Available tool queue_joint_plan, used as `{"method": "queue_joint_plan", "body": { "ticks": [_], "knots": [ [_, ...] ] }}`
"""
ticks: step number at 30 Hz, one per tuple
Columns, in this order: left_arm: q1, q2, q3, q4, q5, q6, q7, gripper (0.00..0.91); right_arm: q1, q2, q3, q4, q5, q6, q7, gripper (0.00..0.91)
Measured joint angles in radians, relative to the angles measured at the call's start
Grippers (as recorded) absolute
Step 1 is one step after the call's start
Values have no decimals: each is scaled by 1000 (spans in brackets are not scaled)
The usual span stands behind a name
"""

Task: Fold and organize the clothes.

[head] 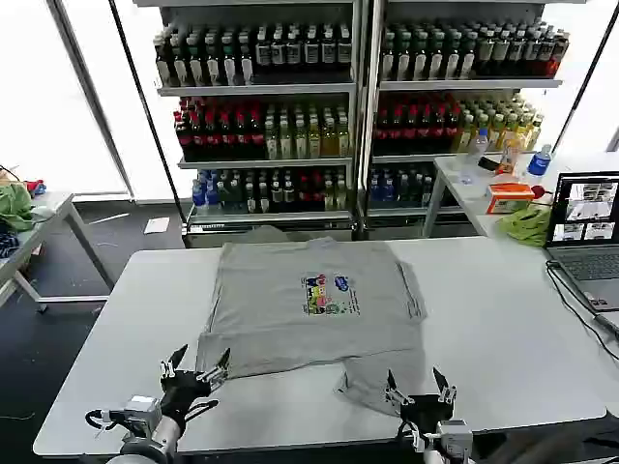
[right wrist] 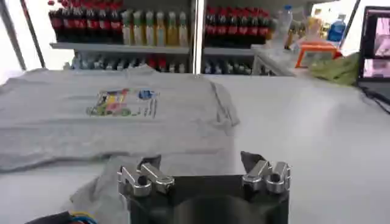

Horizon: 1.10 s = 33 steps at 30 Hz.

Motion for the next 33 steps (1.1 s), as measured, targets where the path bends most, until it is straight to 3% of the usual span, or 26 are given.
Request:
{"method": "queue_joint_plan", "body": {
  "ticks": [25, 27, 28, 30, 31, 32, 33],
  "knots": [
    [-30, 9, 3, 118, -32, 9, -7, 897, -3, 30, -22, -50, 30, -3, 23, 907],
    [-29, 10, 3, 123, -34, 9, -7, 746, -3, 32, -23, -54, 30, -2, 23, 907],
    [-28, 10, 3, 126, -35, 9, -7, 403, -2, 32, -24, -55, 29, -2, 23, 907],
    [-26, 11, 3, 128, -37, 9, -8, 131, -2, 34, -27, -60, 29, -2, 21, 897],
    [-25, 11, 3, 128, -37, 9, -8, 20, -2, 34, -28, -61, 28, -1, 21, 363],
    [-24, 12, 3, 128, -38, 10, -8, 10, -1, 35, -28, -62, 28, -1, 20, 0],
    [-22, 13, 3, 128, -39, 10, -8, 10, -1, 35, -29, -65, 27, 1, 18, 0]
  ]
}}
